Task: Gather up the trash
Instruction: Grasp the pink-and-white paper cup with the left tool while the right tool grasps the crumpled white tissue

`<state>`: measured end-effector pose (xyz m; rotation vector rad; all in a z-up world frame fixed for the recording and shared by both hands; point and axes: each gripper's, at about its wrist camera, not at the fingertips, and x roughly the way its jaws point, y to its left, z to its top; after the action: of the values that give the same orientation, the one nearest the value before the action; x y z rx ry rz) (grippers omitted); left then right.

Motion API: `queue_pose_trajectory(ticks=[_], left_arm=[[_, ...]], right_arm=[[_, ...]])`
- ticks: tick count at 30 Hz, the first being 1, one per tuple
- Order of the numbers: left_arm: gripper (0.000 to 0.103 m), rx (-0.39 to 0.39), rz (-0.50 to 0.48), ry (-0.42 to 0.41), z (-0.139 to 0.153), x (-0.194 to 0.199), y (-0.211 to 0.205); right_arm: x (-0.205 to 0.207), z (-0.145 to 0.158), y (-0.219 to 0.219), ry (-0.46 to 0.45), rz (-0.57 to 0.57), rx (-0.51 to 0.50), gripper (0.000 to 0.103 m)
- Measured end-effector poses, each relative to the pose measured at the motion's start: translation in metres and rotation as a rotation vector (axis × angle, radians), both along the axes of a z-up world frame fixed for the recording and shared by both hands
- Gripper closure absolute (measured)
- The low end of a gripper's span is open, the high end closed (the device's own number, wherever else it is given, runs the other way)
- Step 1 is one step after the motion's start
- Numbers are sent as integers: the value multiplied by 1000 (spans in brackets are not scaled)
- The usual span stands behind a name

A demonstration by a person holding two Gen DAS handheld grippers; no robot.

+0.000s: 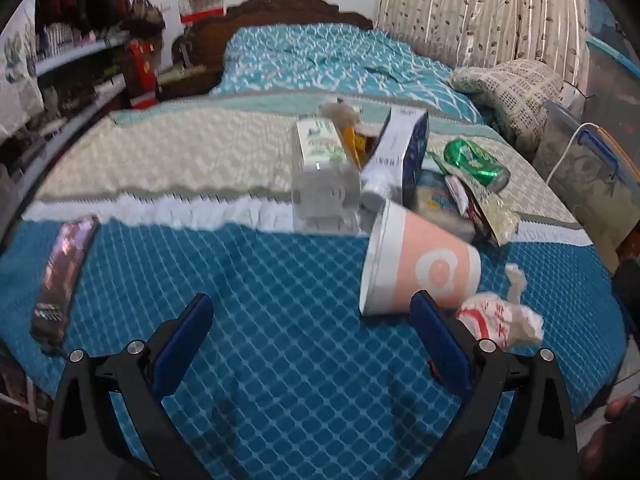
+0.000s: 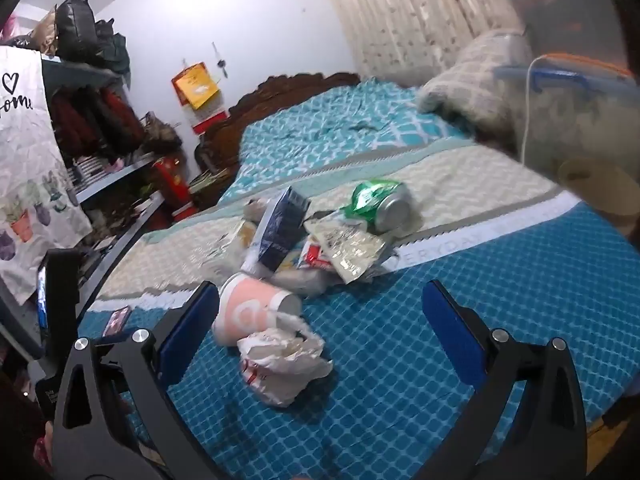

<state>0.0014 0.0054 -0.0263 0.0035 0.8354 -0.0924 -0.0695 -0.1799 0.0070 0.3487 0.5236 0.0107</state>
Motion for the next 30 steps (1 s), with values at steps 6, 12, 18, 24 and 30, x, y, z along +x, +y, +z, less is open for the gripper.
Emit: queue_pose_trajectory(ticks=[6, 12, 18, 24, 30], left_arm=[[9, -267, -15, 20, -12, -6, 30], [9, -243, -87, 7, -4, 4, 16], [28, -326, -180, 47, 7, 49, 6], [42, -404, -315, 175, -13, 73, -15], [64, -406, -359, 249, -32, 82, -36]], right_arm=[[13, -13, -6, 48, 12, 45, 3], [22, -7, -19, 28, 29, 23, 6], [37, -20, 6, 137, 277, -56, 11], [53, -44, 24, 239, 385, -70, 12], [74, -69, 36, 340, 454, -80, 34]])
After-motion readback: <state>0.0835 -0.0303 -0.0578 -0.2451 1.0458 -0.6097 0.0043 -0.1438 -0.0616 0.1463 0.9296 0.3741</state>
